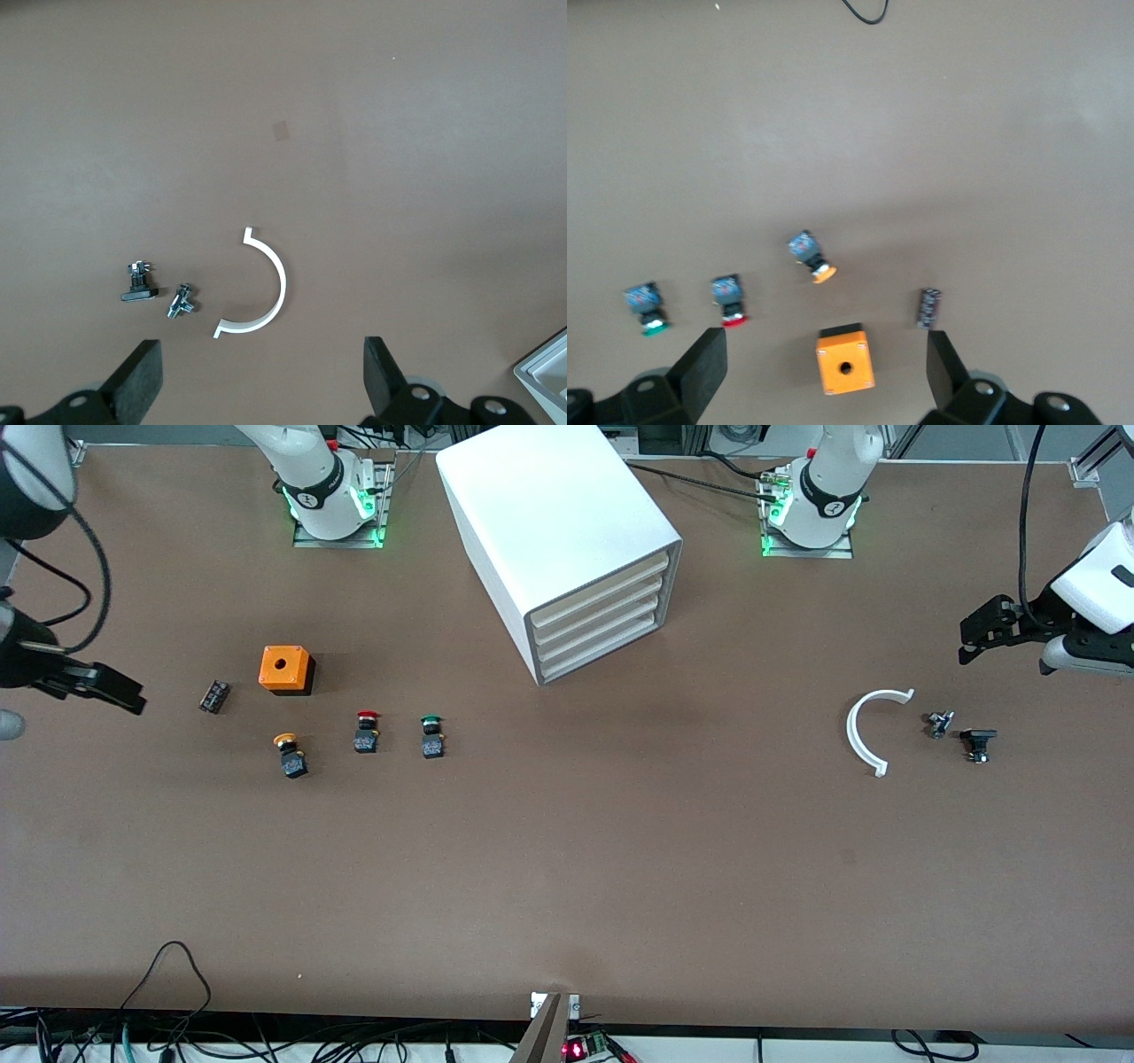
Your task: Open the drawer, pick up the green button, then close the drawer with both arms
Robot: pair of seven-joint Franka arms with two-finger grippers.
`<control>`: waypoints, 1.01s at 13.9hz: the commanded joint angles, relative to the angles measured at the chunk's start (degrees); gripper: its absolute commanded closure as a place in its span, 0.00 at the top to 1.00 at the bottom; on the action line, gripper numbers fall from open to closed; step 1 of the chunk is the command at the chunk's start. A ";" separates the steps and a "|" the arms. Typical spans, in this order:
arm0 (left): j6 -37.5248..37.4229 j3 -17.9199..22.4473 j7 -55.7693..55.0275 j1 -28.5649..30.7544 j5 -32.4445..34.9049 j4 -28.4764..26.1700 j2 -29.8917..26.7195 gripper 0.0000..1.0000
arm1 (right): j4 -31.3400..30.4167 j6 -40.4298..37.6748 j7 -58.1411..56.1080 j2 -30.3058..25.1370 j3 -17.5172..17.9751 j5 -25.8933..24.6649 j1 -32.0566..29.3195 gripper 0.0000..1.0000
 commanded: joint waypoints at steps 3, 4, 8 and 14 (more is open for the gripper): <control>-1.52 0.22 0.98 -0.10 -0.47 2.06 1.04 1.00 | -3.53 -0.14 -3.38 -2.40 -6.87 -0.10 6.15 1.00; -1.52 0.22 1.07 -0.10 -0.47 2.06 1.04 1.00 | -4.32 -0.14 -5.65 -3.01 -6.88 -0.09 6.07 1.00; -1.52 0.13 0.89 -0.19 -0.47 2.15 0.95 1.00 | -5.82 -3.56 -8.14 -5.04 -6.61 -0.01 6.07 1.00; -1.52 0.22 0.72 -0.10 -0.64 2.41 1.30 1.00 | -13.27 1.95 -8.05 -10.04 -6.70 1.48 6.07 1.00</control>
